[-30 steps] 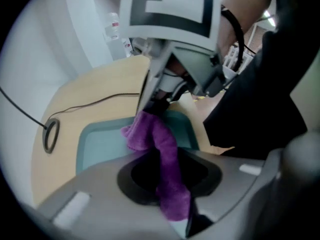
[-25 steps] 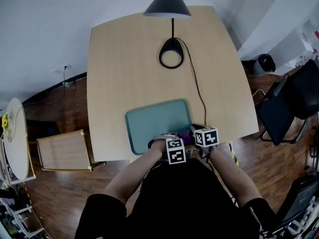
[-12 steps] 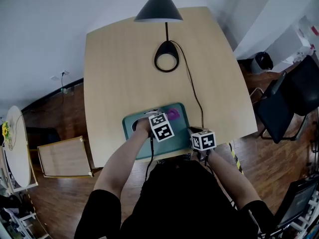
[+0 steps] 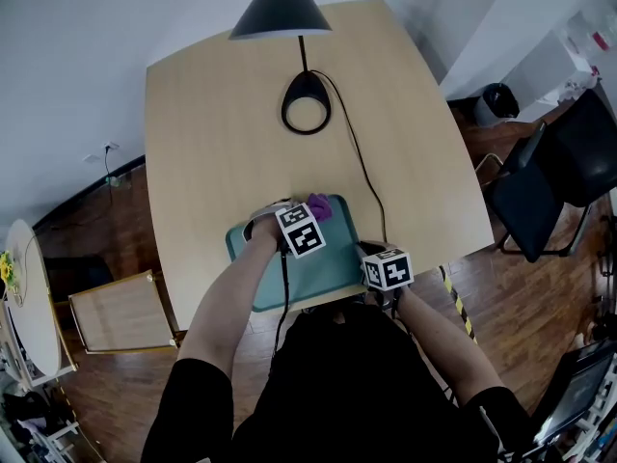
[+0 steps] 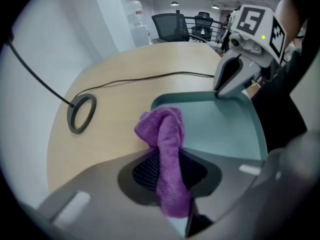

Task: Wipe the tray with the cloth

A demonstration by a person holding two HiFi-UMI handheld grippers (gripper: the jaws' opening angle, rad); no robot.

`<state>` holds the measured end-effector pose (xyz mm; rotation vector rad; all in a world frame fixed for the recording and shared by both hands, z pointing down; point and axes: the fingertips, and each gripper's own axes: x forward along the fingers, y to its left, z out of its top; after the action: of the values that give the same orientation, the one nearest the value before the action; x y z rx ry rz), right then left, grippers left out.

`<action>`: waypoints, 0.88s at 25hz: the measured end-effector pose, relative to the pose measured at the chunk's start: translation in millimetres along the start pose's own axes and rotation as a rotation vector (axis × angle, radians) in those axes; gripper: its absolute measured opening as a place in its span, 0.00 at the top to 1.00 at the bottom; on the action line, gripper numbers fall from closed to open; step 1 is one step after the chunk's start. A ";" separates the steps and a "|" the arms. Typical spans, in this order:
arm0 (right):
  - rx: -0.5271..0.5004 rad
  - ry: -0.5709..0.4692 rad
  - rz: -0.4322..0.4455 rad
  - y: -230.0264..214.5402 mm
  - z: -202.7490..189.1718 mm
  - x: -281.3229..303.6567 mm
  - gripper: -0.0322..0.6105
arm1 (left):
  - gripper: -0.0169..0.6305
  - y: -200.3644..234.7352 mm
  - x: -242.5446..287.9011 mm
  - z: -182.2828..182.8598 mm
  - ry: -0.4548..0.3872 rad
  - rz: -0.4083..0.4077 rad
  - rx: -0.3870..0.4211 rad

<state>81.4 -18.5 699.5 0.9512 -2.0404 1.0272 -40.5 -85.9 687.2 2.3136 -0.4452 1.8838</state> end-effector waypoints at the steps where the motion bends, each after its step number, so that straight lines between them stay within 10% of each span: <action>1: 0.000 0.000 0.000 -0.2 -0.8 -0.4 0.91 | 0.80 -4.4 0.7 0.2 -0.002 -0.001 0.000; 22: -0.030 0.017 -0.011 -5.7 -0.5 4.5 0.91 | 0.81 -192.3 -14.9 2.3 -0.082 -0.199 0.039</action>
<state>83.9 -21.9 705.5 0.9343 -2.0290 0.9934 17.3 98.1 689.2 2.3668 -0.1795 1.7264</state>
